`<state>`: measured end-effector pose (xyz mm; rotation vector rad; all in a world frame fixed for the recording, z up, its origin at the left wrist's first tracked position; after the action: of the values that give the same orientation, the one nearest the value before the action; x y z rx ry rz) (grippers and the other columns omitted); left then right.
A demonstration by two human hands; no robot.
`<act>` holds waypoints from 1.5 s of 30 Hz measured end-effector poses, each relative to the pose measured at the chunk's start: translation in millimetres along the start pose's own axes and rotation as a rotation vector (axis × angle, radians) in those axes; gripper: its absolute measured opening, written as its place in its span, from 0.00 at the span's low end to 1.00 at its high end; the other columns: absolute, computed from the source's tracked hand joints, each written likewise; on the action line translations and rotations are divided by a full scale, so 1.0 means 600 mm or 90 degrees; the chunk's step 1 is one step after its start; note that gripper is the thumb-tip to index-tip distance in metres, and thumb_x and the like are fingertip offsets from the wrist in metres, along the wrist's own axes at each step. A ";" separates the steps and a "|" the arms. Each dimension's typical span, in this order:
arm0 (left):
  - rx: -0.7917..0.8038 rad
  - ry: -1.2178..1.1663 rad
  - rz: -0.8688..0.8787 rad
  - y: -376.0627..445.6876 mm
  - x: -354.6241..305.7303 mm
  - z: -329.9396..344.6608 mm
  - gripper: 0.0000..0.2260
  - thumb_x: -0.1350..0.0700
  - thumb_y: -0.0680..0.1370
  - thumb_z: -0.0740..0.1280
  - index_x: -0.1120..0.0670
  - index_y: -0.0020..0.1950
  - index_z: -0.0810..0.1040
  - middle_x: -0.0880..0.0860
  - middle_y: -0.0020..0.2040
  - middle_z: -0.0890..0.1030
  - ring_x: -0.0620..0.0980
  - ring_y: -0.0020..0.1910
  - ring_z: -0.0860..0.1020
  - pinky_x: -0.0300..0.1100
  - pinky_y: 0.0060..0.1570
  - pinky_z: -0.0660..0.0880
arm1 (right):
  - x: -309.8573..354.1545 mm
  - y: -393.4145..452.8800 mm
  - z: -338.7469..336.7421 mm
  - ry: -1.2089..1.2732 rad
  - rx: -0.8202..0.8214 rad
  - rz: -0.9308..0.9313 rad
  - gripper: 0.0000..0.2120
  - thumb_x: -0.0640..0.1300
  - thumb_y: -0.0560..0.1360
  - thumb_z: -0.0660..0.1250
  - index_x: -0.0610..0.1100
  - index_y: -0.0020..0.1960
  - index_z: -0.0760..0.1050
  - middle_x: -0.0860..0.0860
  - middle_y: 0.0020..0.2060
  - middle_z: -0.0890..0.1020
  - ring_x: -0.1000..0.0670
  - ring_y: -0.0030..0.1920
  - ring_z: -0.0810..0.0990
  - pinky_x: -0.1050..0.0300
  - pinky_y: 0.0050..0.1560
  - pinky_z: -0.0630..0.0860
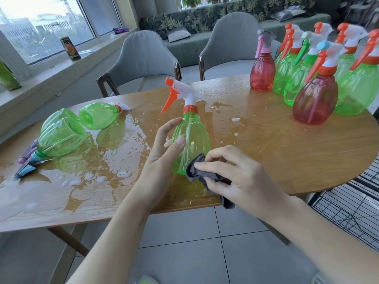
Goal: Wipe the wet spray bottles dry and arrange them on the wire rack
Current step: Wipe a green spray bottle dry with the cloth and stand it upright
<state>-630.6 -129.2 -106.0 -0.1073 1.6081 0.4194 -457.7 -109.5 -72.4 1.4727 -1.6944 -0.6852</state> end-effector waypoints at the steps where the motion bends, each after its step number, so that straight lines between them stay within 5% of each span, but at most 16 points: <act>1: 0.008 0.005 0.002 0.000 -0.001 0.002 0.20 0.45 0.83 0.69 0.39 0.75 0.72 0.60 0.72 0.79 0.67 0.73 0.75 0.75 0.74 0.66 | 0.000 0.001 -0.001 0.004 -0.002 0.003 0.10 0.38 0.79 0.69 0.38 0.58 0.84 0.43 0.50 0.82 0.46 0.50 0.79 0.60 0.57 0.77; 5: 0.042 0.006 0.012 -0.005 -0.008 0.012 0.17 0.51 0.85 0.65 0.39 0.73 0.75 0.59 0.68 0.81 0.64 0.65 0.80 0.68 0.68 0.74 | -0.010 0.015 -0.013 0.027 -0.050 0.056 0.10 0.37 0.79 0.70 0.37 0.60 0.84 0.42 0.52 0.81 0.45 0.52 0.82 0.56 0.55 0.79; 9: 0.059 0.040 0.022 -0.011 -0.015 0.013 0.18 0.49 0.83 0.68 0.40 0.74 0.76 0.55 0.72 0.79 0.64 0.72 0.76 0.68 0.73 0.71 | -0.033 0.038 -0.036 0.008 -0.117 0.125 0.11 0.37 0.80 0.71 0.36 0.61 0.83 0.44 0.53 0.82 0.52 0.54 0.80 0.68 0.59 0.72; 13: 0.081 0.097 0.043 -0.014 -0.023 0.012 0.18 0.50 0.84 0.67 0.39 0.73 0.76 0.51 0.74 0.78 0.60 0.77 0.73 0.68 0.75 0.69 | -0.068 0.043 -0.047 0.027 -0.144 0.213 0.11 0.38 0.80 0.69 0.39 0.61 0.82 0.47 0.54 0.83 0.56 0.56 0.79 0.70 0.60 0.70; 23: 0.063 0.146 0.050 -0.012 -0.032 0.017 0.21 0.56 0.85 0.58 0.39 0.72 0.78 0.44 0.73 0.79 0.51 0.76 0.73 0.66 0.77 0.66 | -0.046 0.032 -0.040 0.028 -0.126 0.164 0.11 0.38 0.79 0.70 0.38 0.60 0.83 0.45 0.52 0.83 0.53 0.55 0.80 0.68 0.59 0.72; 27: 0.065 0.158 0.053 -0.015 -0.036 0.024 0.21 0.58 0.84 0.57 0.43 0.73 0.77 0.39 0.71 0.79 0.43 0.76 0.73 0.55 0.78 0.67 | -0.058 0.040 -0.044 0.074 -0.142 0.207 0.11 0.37 0.80 0.70 0.41 0.62 0.83 0.48 0.54 0.82 0.53 0.55 0.81 0.65 0.58 0.73; 30: 0.044 0.122 0.037 -0.011 -0.025 0.022 0.21 0.56 0.86 0.57 0.40 0.75 0.76 0.47 0.74 0.78 0.54 0.77 0.73 0.64 0.77 0.66 | -0.048 0.035 -0.031 0.064 -0.118 0.190 0.11 0.38 0.80 0.70 0.41 0.61 0.84 0.47 0.53 0.82 0.52 0.55 0.81 0.64 0.57 0.74; 34: 0.008 0.063 0.010 -0.006 -0.019 0.015 0.18 0.41 0.85 0.62 0.38 0.74 0.75 0.55 0.74 0.77 0.63 0.76 0.72 0.73 0.76 0.64 | -0.022 0.022 -0.008 0.070 -0.058 0.119 0.10 0.38 0.79 0.71 0.38 0.59 0.84 0.43 0.52 0.81 0.51 0.53 0.80 0.66 0.56 0.74; 40: -0.052 0.007 0.004 0.001 -0.015 0.002 0.18 0.43 0.82 0.68 0.39 0.72 0.76 0.57 0.68 0.82 0.62 0.70 0.78 0.69 0.75 0.68 | -0.001 0.006 0.015 0.059 0.036 0.029 0.12 0.40 0.81 0.68 0.39 0.61 0.84 0.43 0.53 0.81 0.50 0.52 0.79 0.62 0.58 0.76; 45: -0.017 -0.058 -0.023 0.001 -0.003 -0.003 0.26 0.38 0.78 0.74 0.39 0.75 0.75 0.60 0.74 0.77 0.70 0.75 0.72 0.74 0.74 0.66 | -0.010 -0.002 -0.002 0.043 0.026 0.043 0.11 0.40 0.79 0.68 0.40 0.60 0.85 0.45 0.53 0.82 0.50 0.53 0.81 0.62 0.57 0.77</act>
<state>-632.3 -129.4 -104.2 -0.1363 1.5090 0.4125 -456.2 -103.9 -73.9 1.4444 -1.7073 -0.5617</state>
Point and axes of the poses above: each hand's wrist, its own y-axis towards the middle knuckle, its own z-axis out of the palm, x = y × z, the point moved 9 cm from there along y, towards the middle knuckle
